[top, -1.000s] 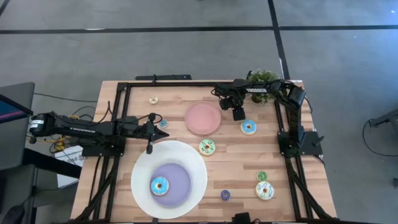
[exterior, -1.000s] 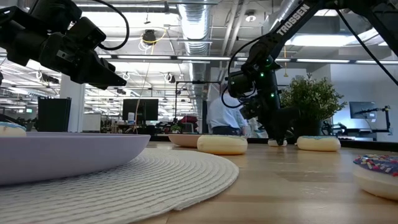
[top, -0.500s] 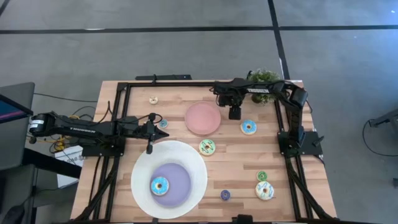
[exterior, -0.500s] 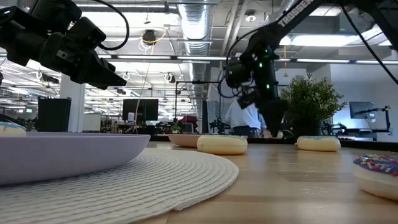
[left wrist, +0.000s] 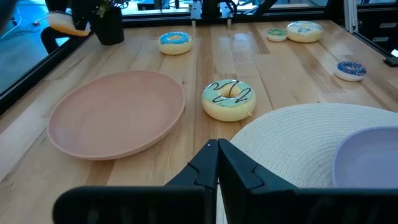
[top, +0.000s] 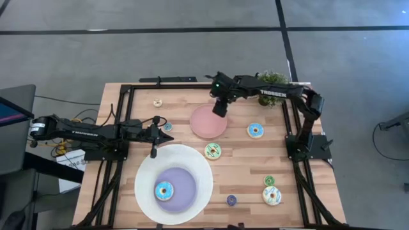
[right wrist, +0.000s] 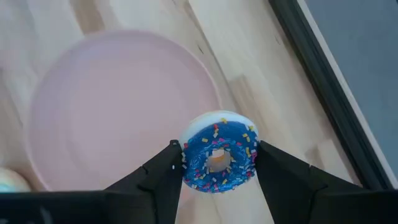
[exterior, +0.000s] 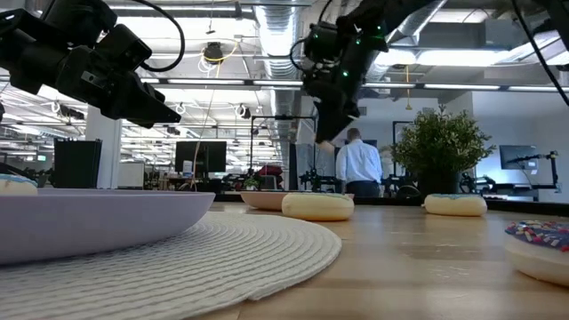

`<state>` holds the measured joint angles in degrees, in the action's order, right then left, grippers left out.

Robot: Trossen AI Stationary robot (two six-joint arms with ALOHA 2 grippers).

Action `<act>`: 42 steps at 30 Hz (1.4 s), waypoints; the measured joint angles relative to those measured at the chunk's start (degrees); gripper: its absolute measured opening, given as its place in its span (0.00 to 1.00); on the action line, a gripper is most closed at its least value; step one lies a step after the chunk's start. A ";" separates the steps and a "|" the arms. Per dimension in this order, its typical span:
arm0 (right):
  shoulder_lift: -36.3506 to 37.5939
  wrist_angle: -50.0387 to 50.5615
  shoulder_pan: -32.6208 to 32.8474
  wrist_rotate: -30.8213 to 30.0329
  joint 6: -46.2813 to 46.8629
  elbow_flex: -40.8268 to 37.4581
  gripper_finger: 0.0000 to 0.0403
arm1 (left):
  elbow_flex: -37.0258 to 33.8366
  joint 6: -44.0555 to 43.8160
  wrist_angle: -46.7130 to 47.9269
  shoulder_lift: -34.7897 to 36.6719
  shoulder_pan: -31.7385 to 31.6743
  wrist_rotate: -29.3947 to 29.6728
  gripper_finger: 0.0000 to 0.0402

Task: Pick & Place donuts
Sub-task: Put the small top blue donut on the pink plate

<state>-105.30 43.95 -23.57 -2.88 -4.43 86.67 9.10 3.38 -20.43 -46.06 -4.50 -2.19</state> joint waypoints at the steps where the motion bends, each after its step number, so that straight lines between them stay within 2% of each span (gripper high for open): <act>1: -0.65 -1.40 0.65 -0.04 0.34 0.41 0.46 | 0.00 0.00 0.01 0.00 0.00 0.01 0.00; 3: -2.01 -4.19 1.84 -0.04 0.60 0.77 0.46 | -0.01 0.00 -0.02 0.00 0.01 0.01 0.00; 8: -7.72 -2.23 4.92 -0.26 2.34 3.64 0.45 | 0.00 0.00 -0.04 0.00 -0.01 0.01 0.00; 11: -11.03 -3.12 6.01 -2.64 4.53 6.49 0.44 | 0.00 -0.07 -0.01 0.00 -0.01 0.01 0.00; 22: -20.82 5.42 3.27 -3.55 8.55 15.30 0.41 | 0.00 -0.26 0.00 0.00 0.03 -0.01 0.00; 35: -21.74 4.34 3.23 -3.11 8.53 15.26 0.44 | 0.00 -0.24 0.00 0.00 0.01 -0.01 0.00; 42: -21.74 3.68 3.32 -2.97 8.53 15.26 0.49 | 0.00 -0.24 0.00 0.00 0.01 -0.01 0.00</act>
<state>-127.04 47.64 -20.25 -5.85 4.10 101.93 9.10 3.14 -20.43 -46.06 -4.49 -2.20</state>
